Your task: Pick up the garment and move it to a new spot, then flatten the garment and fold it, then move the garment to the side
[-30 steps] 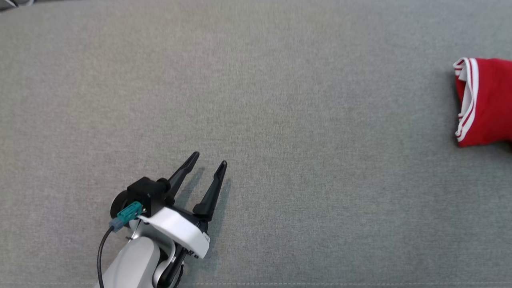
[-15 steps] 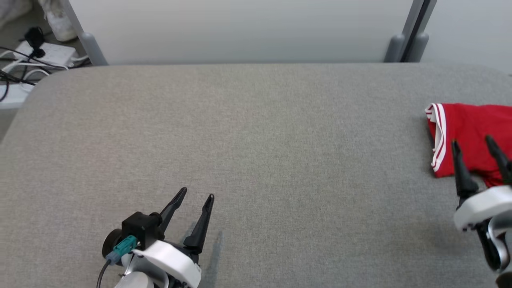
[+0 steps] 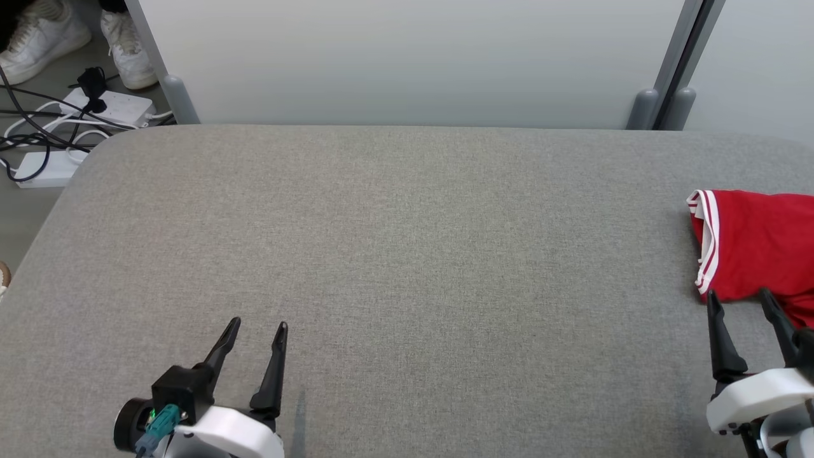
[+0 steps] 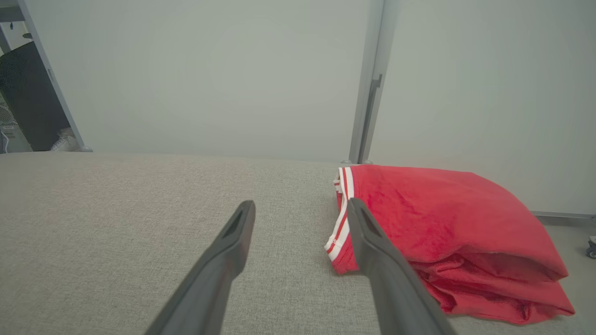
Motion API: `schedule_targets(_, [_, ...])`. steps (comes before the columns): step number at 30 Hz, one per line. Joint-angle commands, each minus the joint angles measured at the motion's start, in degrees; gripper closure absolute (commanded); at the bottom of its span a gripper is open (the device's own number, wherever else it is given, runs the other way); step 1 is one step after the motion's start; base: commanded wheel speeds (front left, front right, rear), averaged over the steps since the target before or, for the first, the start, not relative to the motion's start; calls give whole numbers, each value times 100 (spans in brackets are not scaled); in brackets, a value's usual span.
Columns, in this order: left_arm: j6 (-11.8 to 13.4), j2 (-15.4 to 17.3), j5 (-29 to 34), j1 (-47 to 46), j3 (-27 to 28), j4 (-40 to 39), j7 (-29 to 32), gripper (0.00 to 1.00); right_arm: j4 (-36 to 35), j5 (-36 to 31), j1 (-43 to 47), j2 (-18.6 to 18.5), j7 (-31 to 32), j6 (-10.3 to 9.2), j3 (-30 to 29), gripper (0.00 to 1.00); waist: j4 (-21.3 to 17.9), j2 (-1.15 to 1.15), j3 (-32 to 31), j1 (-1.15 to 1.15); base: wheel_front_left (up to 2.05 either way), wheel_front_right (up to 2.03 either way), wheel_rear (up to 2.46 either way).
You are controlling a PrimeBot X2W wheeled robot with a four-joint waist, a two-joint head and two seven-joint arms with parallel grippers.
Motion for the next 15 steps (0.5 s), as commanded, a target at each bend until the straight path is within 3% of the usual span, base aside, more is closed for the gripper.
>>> schedule_targets(1, [73,39,96,-71,268,-168,-35,0,-215,-65,8,-54,-59,-1,76,0,9,0,-20,0,0,0,0])
schedule_targets(15, [243,-153,557,185,965,-522,-35,0,-796,-279,393,401,-59,-1,-396,0,-53,0,-100,0,0,0,0])
